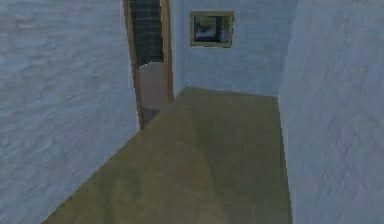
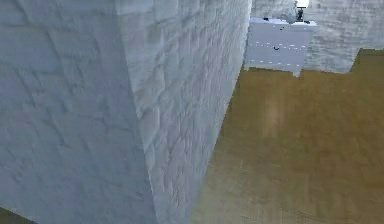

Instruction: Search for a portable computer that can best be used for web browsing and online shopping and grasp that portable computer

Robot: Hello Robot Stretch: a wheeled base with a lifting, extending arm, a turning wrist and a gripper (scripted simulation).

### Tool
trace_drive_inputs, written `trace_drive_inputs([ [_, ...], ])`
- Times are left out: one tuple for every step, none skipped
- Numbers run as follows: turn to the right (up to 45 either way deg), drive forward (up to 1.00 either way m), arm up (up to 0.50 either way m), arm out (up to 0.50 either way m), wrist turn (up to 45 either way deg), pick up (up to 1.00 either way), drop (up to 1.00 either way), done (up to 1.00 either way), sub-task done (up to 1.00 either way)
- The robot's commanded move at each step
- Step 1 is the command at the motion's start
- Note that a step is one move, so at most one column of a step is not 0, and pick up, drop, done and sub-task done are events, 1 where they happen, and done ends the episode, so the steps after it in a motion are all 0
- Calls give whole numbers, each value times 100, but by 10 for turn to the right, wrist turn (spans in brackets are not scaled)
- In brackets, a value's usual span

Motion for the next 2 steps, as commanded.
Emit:
trace_drive_inputs([
  [0, 100, 0, 0, 0, 0, 0, 0, 0],
  [0, 100, 0, 0, 0, 0, 0, 0, 0],
])
